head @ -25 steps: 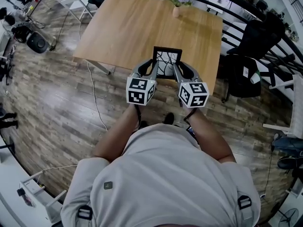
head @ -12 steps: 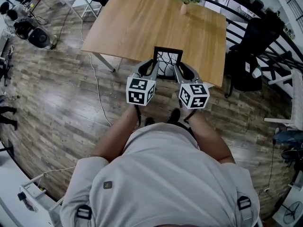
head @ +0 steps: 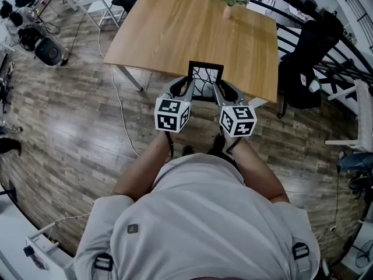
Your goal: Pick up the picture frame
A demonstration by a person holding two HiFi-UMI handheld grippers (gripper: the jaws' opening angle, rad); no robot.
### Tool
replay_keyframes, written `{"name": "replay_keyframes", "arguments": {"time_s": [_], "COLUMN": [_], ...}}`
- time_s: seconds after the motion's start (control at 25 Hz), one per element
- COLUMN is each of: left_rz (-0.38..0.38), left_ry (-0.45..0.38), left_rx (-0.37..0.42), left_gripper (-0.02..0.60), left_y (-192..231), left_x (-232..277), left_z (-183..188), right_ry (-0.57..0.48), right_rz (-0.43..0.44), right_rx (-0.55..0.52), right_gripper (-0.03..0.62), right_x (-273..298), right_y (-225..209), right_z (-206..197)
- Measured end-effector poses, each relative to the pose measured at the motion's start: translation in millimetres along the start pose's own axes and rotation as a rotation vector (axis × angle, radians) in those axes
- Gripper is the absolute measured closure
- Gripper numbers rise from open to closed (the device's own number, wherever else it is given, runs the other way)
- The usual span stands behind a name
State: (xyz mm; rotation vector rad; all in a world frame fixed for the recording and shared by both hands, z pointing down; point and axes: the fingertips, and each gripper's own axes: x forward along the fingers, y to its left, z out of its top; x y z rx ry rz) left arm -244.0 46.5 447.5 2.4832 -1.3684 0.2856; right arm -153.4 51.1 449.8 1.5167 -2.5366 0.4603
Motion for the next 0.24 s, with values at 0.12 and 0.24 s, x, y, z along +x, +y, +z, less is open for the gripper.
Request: {"name": "replay_keyframes", "arguments": {"time_s": [0.12,0.24], "left_rz": [-0.012,-0.021], "left_ry": [-0.005,-0.008], "left_rx": [-0.011,-0.024], "left_gripper": [0.503,0.503], "left_y": [4.3,9.2], "left_x": [-2.6,-3.9], "left_z": [3.2,5.4], "right_ry": [0.003,0.002], "right_rz": [-0.008,-0.014], "right_rx": [-0.005,-0.009], "right_gripper": [0.503,0.503], "right_x": [2.4,5.5], "right_y": [4.3,8.0], "right_z": [4.5,7.8]}}
